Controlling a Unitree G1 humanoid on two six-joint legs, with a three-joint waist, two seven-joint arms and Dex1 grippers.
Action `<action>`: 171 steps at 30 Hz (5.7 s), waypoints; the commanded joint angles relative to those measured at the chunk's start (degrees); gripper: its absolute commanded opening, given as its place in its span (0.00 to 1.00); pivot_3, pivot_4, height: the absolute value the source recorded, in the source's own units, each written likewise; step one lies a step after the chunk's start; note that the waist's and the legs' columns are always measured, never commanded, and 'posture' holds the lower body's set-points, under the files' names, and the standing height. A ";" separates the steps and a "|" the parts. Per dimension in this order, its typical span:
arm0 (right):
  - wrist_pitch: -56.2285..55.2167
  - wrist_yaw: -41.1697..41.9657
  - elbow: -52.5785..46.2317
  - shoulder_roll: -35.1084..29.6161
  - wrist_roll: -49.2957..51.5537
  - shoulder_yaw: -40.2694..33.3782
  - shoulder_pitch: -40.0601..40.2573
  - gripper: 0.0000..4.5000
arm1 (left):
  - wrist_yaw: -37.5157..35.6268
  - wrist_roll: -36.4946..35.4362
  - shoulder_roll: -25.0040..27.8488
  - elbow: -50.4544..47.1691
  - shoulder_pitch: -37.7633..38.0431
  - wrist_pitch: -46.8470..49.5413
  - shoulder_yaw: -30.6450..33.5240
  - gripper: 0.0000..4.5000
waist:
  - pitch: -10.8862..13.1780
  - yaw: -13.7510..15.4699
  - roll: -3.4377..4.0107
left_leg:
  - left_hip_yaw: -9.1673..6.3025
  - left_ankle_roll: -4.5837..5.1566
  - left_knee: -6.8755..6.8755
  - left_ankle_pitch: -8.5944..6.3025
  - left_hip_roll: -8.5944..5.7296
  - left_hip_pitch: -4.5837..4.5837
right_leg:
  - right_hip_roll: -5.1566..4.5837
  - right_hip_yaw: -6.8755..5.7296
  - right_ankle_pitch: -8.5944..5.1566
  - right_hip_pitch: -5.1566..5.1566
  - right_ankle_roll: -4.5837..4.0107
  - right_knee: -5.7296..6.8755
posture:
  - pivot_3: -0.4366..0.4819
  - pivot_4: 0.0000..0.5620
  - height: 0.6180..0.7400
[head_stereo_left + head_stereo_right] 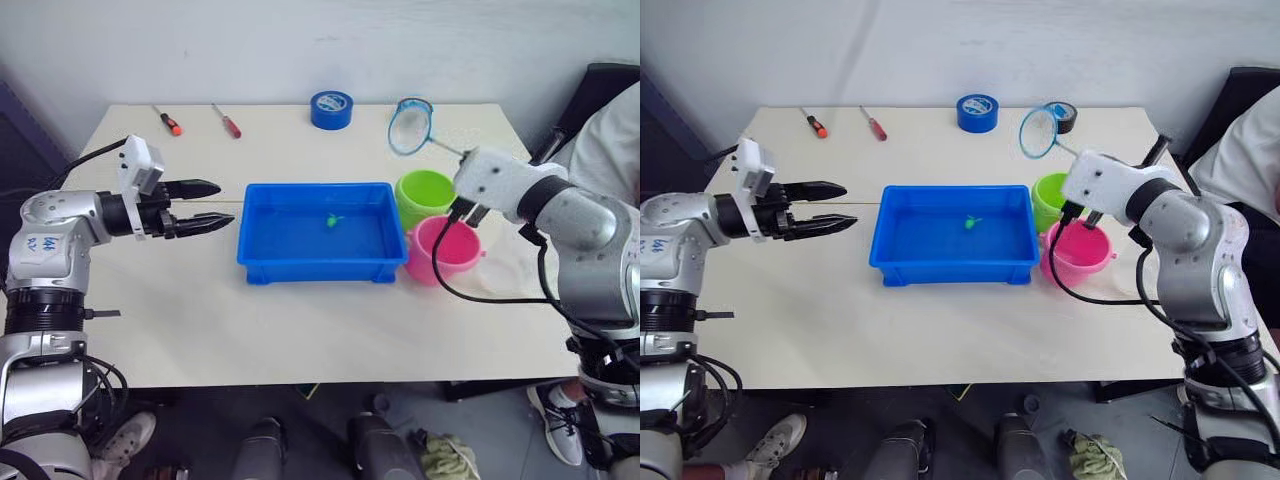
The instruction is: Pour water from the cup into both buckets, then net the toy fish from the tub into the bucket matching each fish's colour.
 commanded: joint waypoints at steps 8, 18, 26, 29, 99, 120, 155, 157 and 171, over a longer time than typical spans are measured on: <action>48.20 8.32 -2.72 -0.81 24.27 1.02 -11.51 0.00 | 1.42 -1.84 1.44 -6.22 4.95 1.28 4.01 0.80 | 0.00 -0.19 0.00 | -0.02 0.01 -0.06 -0.01 0.10 -0.04 | -0.16 0.03 0.00 -0.14 -0.02 0.02 | 0.48 0.27 0.95; 50.17 -3.24 4.68 3.38 28.57 9.50 -14.77 0.00 | 3.64 -3.19 1.68 -10.59 8.01 3.05 5.33 0.80 | 0.00 -0.54 0.00 | 0.06 0.01 -0.09 -0.01 0.05 -0.08 | -0.20 0.11 0.00 -0.24 -0.02 0.00 | 0.48 0.27 0.95; 44.40 -11.48 11.01 9.12 27.98 11.83 -13.56 0.00 | 4.70 -3.83 1.70 -12.87 8.67 4.39 5.39 0.80 | 0.00 -0.51 0.00 | 0.06 0.01 -0.11 -0.01 0.04 -0.10 | -0.16 0.10 0.00 -0.25 -0.02 -0.04 | 0.48 0.27 0.95; 41.44 -14.59 13.75 12.04 27.87 10.88 -12.81 0.00 | 4.87 -4.00 1.99 -13.55 9.03 4.90 5.68 0.80 | 0.00 -0.58 0.00 | 0.07 0.01 -0.12 -0.01 0.04 -0.10 | -0.15 0.10 0.00 -0.24 -0.02 -0.04 | 0.48 0.27 0.95; -32.45 -26.86 14.75 -25.05 -20.89 20.39 0.39 0.00 | -1.38 0.80 -3.95 3.05 -4.77 -3.94 -1.99 0.80 | 0.01 -0.36 0.01 | 0.25 0.08 -0.40 -0.01 -0.01 -0.15 | -0.02 0.18 0.02 -0.24 0.04 -0.56 | 0.48 0.27 0.95; -3.50 14.17 2.21 -14.28 35.98 -1.92 -2.74 0.00 | -10.22 -5.38 8.87 -12.00 4.19 8.60 0.63 0.80 | 0.01 -0.89 0.02 | 0.16 0.07 -0.39 -0.01 0.12 -0.03 | -0.07 0.14 0.02 -0.07 0.04 -0.46 | 0.48 0.27 0.95; -17.83 12.55 16.63 11.06 26.55 22.95 5.03 0.00 | -3.11 -3.15 6.66 -36.27 23.36 4.27 -6.50 0.80 | 0.01 -0.46 0.03 | 0.02 0.04 -0.35 -0.03 0.11 -0.03 | -0.11 0.03 0.04 -0.01 0.00 -0.59 | 0.48 0.27 0.95; -19.50 12.68 19.27 12.08 25.45 23.48 4.23 0.00 | -3.22 -2.30 6.31 -35.67 22.86 3.26 -7.58 0.80 | 0.01 -0.47 0.03 | 0.03 0.04 -0.35 -0.03 0.10 -0.02 | -0.10 0.03 0.04 -0.01 0.00 -0.59 | 0.48 0.27 0.95; -25.51 13.79 28.62 14.17 21.43 24.09 2.79 0.19 | -2.65 -1.58 5.69 -35.00 22.65 2.66 -8.48 0.80 | 0.01 -0.50 0.03 | 0.02 0.04 -0.35 -0.03 0.08 -0.02 | -0.08 0.01 0.04 -0.01 0.00 -0.56 | 0.48 0.27 0.95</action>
